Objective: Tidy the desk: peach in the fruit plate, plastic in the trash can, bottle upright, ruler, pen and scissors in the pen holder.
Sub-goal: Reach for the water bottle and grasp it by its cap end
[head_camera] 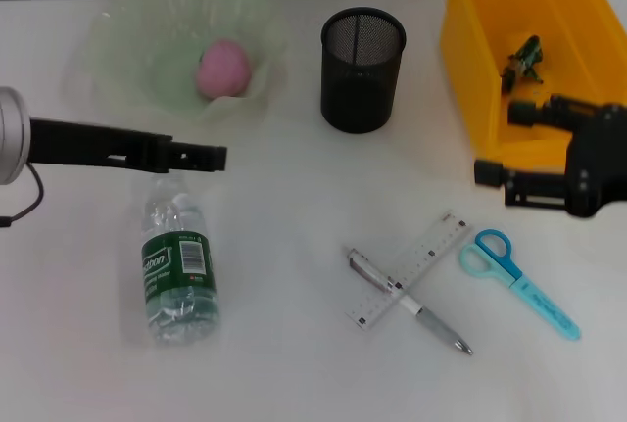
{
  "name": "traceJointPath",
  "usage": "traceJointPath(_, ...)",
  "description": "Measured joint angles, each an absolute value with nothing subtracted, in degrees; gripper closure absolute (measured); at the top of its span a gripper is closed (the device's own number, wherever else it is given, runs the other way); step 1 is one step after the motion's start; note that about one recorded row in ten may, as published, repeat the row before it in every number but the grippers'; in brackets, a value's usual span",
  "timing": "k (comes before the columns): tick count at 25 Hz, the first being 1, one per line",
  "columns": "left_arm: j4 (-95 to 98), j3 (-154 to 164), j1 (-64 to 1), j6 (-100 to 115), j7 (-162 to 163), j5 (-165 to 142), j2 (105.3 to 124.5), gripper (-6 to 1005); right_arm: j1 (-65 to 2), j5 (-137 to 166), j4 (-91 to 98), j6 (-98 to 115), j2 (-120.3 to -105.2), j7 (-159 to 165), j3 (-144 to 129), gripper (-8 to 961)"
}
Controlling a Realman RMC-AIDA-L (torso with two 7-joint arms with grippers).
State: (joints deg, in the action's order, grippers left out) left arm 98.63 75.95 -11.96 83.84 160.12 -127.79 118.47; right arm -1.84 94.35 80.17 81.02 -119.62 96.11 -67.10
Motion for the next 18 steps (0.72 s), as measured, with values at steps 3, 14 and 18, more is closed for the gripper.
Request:
traceJointPath(3, 94.4, 74.3, -16.3, 85.3, 163.0, -131.8, 118.44, 207, -1.4, 93.9, 77.0, 83.7, -119.57, 93.8, -67.0, 111)
traceJointPath(14, 71.1, 60.2, -32.5, 87.4, 160.3, -146.0, 118.17, 209, -1.5, 93.7, 69.1, 90.0, -119.4, 85.2, -67.0, 111)
traceJointPath(18, 70.1, 59.8, -33.6, 87.2, 160.3, -147.0, 118.21, 210, -2.1, 93.7, 67.8, 90.1, -119.35, 85.1, -67.0, 111)
